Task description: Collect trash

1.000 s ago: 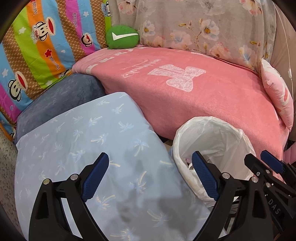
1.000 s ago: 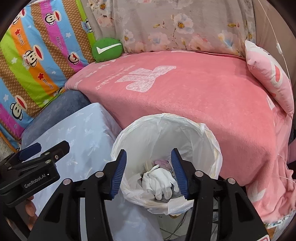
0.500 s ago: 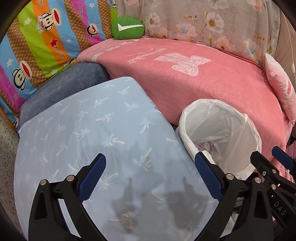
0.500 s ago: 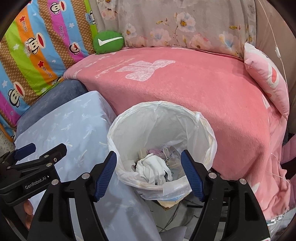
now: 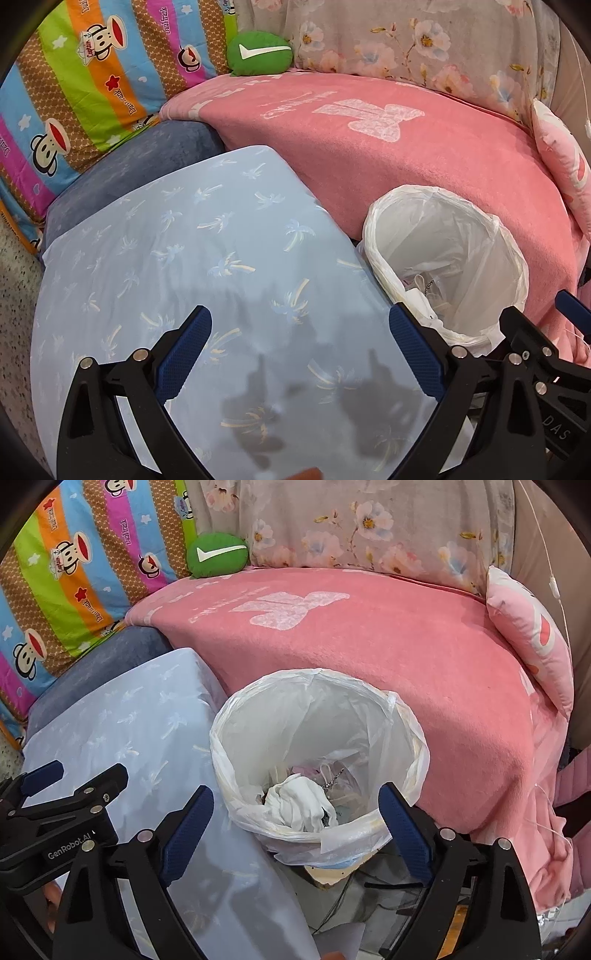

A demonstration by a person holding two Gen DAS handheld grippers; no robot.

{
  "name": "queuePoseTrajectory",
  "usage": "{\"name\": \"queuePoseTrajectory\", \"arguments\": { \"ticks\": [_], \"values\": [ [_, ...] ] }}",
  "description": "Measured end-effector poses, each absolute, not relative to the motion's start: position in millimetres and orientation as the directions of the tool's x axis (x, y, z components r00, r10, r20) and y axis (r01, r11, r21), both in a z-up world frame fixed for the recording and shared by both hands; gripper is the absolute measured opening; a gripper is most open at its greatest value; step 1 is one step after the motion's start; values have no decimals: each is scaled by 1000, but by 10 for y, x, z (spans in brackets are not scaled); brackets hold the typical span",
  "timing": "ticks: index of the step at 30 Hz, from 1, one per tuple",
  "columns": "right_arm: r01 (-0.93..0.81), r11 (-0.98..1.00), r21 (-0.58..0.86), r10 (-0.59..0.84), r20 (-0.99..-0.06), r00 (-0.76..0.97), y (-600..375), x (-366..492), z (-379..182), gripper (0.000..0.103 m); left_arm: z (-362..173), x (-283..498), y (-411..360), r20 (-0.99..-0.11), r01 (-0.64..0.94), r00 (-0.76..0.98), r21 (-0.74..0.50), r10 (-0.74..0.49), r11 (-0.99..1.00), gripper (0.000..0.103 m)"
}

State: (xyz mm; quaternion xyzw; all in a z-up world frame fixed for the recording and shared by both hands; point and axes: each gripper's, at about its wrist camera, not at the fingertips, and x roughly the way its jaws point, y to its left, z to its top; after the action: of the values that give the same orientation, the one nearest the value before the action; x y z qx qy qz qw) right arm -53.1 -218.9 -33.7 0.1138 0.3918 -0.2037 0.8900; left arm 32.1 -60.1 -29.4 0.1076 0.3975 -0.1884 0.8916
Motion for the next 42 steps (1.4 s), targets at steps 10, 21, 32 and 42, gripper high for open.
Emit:
{"name": "queuePoseTrajectory", "arguments": {
  "ticks": [10,21,32,42],
  "values": [
    [455,890,-13,-316,-737,597,-2130,-583,-365,97,-343,266,-588,-752,416,615,53,-238,908,94],
    [455,890,-28,-324,-741,588,-2120,-613,-368,97,-372,228,-582,-747,390,630,69,-211,918,96],
    [459,887,-42,-330,-752,570,-2120,-631,-430,97,-430,178,-619,-766,401,608,68,-210,914,96],
    [472,880,-44,-339,-755,561,-2150,-683,-447,97,-432,138,-612,-766,384,610,62,-203,921,96]
  ]
}}
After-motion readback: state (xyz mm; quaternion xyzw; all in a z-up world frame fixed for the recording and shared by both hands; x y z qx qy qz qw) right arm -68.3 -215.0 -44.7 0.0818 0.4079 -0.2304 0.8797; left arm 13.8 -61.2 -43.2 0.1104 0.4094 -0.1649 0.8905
